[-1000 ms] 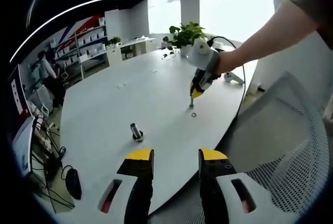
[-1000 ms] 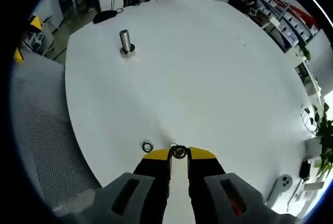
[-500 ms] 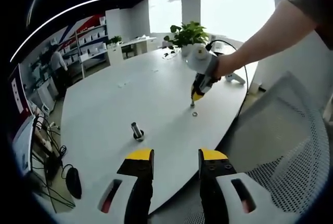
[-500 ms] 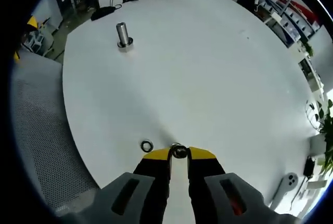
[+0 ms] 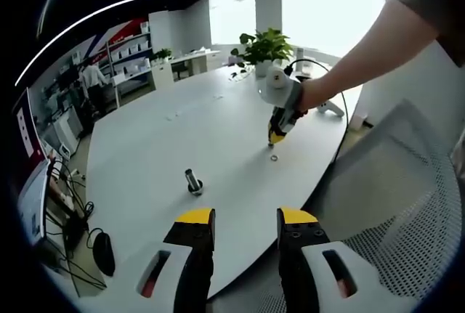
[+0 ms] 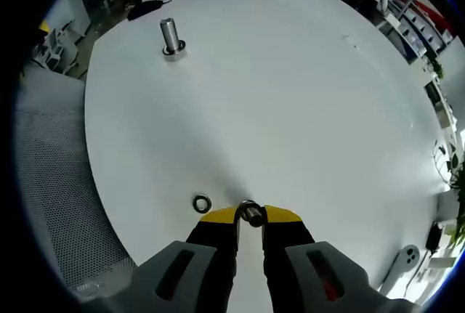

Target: Place the washer onto the threaded stud by aligning its center hole with the stud, sliding it down to the base, and recovering from edge contact or off-axis alignment until the washer reaches the visible bottom stop.

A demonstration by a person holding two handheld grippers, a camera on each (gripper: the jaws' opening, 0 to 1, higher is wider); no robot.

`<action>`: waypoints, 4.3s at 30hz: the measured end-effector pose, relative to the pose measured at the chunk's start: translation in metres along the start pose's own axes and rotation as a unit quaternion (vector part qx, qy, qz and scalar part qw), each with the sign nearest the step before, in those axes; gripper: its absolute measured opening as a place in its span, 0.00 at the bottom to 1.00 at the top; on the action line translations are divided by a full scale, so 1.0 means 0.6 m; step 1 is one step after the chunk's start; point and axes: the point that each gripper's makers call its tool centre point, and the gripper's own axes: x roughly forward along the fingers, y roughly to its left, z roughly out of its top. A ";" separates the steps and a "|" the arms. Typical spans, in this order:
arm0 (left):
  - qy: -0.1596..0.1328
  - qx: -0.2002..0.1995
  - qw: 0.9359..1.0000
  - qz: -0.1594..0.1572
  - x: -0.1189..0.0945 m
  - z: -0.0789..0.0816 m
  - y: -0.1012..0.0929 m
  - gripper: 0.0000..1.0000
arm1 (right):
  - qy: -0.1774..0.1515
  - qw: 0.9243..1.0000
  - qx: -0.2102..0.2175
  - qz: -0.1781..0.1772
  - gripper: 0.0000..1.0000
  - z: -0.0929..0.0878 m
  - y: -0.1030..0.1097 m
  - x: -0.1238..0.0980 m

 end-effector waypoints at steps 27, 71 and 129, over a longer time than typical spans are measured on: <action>0.009 0.002 1.000 0.001 0.003 -0.005 0.001 0.32 | 0.002 1.000 0.018 0.008 0.18 -0.013 -0.004 0.002; -0.005 0.001 1.000 0.000 -0.002 0.003 0.001 0.32 | 0.009 0.999 0.017 0.035 0.20 -0.037 0.044 0.000; -0.005 -0.001 1.000 0.001 -0.002 0.002 0.003 0.32 | 0.053 0.996 -0.037 0.060 0.17 -0.021 0.074 0.034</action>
